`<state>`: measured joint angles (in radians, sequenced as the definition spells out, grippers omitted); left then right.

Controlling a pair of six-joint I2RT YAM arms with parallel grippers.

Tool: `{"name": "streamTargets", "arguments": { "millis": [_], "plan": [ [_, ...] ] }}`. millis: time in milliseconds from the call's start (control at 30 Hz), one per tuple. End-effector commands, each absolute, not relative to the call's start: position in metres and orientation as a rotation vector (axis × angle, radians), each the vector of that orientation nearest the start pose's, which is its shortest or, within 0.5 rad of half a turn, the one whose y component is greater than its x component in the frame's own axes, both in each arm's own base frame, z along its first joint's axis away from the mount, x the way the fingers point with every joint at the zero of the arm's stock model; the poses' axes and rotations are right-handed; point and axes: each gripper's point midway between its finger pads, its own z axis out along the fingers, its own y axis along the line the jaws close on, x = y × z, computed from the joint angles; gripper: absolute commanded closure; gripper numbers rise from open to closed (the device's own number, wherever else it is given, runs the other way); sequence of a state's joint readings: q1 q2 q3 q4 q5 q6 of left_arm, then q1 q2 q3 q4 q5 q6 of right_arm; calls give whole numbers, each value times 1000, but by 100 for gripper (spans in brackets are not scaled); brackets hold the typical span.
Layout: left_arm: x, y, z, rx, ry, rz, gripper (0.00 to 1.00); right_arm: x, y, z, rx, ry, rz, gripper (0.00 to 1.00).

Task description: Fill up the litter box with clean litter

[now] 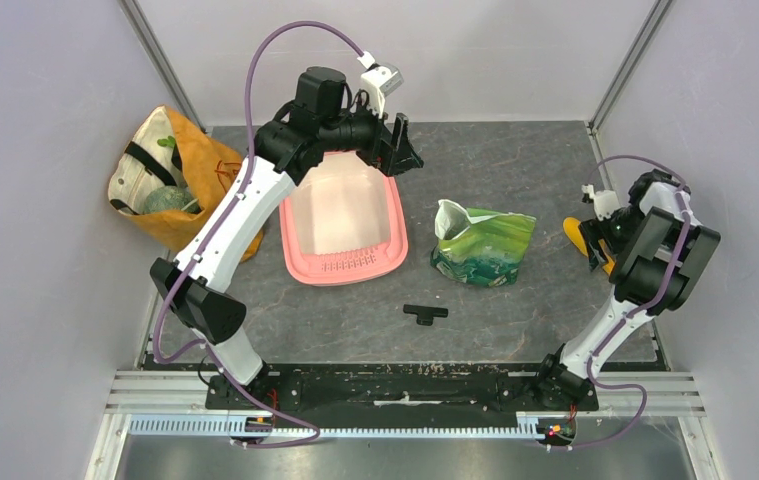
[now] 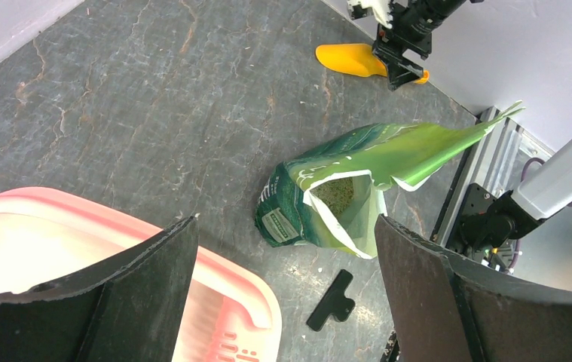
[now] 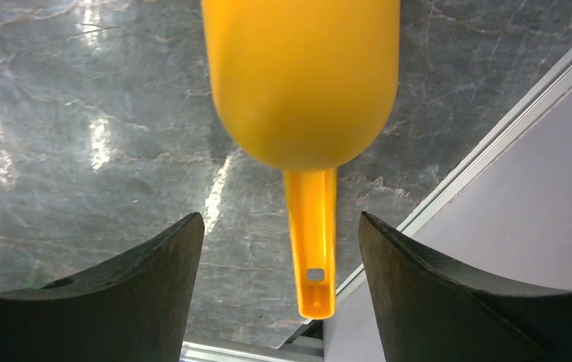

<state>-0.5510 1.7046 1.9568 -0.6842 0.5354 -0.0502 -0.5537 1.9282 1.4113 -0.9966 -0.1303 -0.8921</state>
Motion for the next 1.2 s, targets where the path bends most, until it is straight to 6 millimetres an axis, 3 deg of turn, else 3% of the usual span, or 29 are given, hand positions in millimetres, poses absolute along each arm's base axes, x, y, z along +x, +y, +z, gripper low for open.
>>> {"name": "streamTargets", "arguments": {
  "millis": [0, 233, 433, 500, 567, 633, 700, 767, 867, 1000, 1133, 1167],
  "plan": [
    [339, -321, 373, 875, 1829, -942, 7, 302, -203, 29, -556, 2945, -20, 19],
    [342, -315, 377, 801, 1847, -953, 7, 296, -190, 13, -536, 2958, 66, 34],
    [350, -302, 386, 679, 1841, -1081, 10, 286, -178, 0, -508, 2986, 129, 59],
    [352, -298, 390, 661, 1835, -1084, 11, 291, -178, 8, -488, 2970, 130, 68],
    [354, -295, 393, 653, 1826, -1087, 11, 302, -174, 30, -445, 2920, 156, 73],
    [355, -293, 398, 656, 1801, -1087, 11, 321, -164, 70, -378, 2826, 222, 78],
    [358, -290, 406, 647, 1770, -1082, 11, 347, -150, 126, -311, 2683, 297, 79],
    [362, -287, 420, 643, 1721, -1086, 9, 375, -136, 200, -278, 2485, 348, 81],
    [367, -283, 442, 663, 1637, -1100, 8, 396, -105, 299, -244, 2218, 469, 84],
    [357, -289, 473, 755, 1507, -1143, 8, 397, -58, 415, -213, 1893, 708, 84],
    [335, -302, 501, 840, 1347, -1253, 8, 384, -13, 505, -264, 1564, 961, 83],
    [330, -307, 504, 859, 1327, -1277, 8, 371, 1, 524, -307, 1463, 990, 83]
  ]
}}
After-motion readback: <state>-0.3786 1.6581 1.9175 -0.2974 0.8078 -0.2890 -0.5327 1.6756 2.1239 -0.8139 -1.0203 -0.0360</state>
